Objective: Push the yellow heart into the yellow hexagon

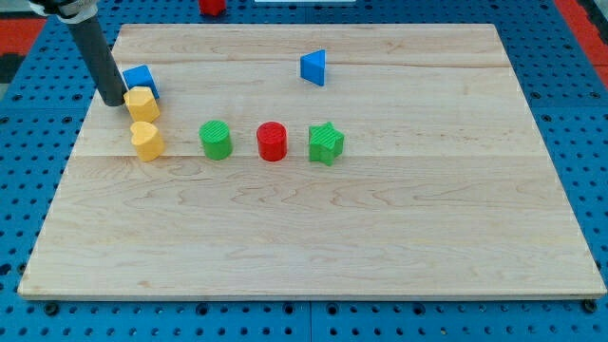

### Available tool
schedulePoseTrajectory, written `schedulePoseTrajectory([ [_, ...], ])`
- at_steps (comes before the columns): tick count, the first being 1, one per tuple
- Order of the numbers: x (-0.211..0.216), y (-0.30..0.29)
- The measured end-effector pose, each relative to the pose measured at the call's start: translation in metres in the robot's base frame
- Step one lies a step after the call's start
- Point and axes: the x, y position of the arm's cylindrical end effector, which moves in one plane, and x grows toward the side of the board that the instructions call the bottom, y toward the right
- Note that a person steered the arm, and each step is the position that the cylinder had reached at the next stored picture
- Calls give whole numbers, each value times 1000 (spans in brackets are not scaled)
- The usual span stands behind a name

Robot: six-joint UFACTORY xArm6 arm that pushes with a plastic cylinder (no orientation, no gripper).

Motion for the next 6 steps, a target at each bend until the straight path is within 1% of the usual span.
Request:
schedulePoseTrajectory([
  [1,9,9],
  [2,39,-3],
  [3,98,-13],
  [4,125,10],
  [5,105,61],
  [6,74,53],
])
